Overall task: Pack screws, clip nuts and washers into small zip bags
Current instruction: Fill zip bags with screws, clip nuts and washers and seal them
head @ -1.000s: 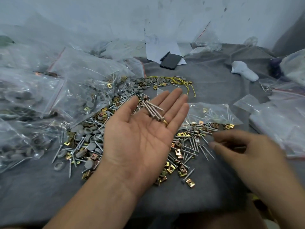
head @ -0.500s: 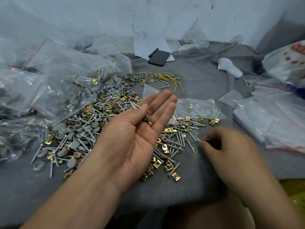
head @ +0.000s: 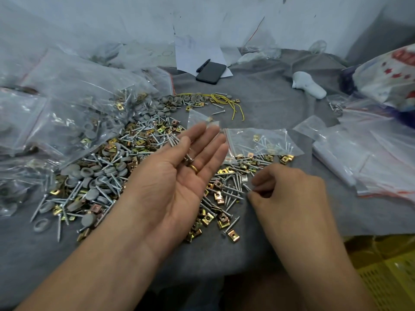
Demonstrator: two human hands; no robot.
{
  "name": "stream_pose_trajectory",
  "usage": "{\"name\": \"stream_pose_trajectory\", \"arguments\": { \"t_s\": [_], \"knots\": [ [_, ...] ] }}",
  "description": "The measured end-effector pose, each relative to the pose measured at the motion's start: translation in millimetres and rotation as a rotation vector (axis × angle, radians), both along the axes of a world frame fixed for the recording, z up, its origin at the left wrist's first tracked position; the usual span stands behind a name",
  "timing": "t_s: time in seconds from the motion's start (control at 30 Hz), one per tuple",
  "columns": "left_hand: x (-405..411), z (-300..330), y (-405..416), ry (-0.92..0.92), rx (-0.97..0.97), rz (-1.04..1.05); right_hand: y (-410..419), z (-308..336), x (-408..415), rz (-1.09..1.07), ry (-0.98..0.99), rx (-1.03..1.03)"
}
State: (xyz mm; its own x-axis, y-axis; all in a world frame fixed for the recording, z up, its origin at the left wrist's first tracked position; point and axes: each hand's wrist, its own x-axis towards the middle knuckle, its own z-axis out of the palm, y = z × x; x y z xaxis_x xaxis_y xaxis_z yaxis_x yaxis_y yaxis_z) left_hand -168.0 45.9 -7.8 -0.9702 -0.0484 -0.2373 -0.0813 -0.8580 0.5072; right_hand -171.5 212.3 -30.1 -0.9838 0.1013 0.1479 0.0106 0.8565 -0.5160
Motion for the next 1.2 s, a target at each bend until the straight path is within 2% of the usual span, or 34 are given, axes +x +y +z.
{"name": "stream_pose_trajectory", "arguments": {
  "t_s": [0.1,0.23,0.3,0.43,0.57,0.6,0.73,0.97,1.2],
  "knots": [
    [2,1,-3,-0.009,0.011,-0.017,6,-1,-3,-0.028,0.067,-0.107],
    [7,1,0,-0.082,-0.067,-0.064,3,11,-10,0.005,0.187,-0.593],
    [10,-1,5,-0.107,-0.091,-0.054,-17,18,-11,0.102,0.254,-0.671],
    [10,-1,0,-0.097,-0.063,-0.073,-61,21,-10,0.299,0.305,-0.496],
    [4,7,-20,-0.109,0.008,0.025,-47,32,-38,0.39,0.35,-0.455],
    [2,9,-25,-0.123,0.0,0.064,-40,33,-49,0.402,0.339,-0.386],
    [-1,9,-41,-0.171,-0.062,0.125,-26,15,-79,0.45,0.089,0.105],
    [4,12,-38,-0.21,-0.092,0.101,-13,17,-86,0.536,0.108,0.109],
    [8,16,-34,-0.23,-0.095,0.082,-11,12,-84,0.57,-0.003,0.141]
  ]
}}
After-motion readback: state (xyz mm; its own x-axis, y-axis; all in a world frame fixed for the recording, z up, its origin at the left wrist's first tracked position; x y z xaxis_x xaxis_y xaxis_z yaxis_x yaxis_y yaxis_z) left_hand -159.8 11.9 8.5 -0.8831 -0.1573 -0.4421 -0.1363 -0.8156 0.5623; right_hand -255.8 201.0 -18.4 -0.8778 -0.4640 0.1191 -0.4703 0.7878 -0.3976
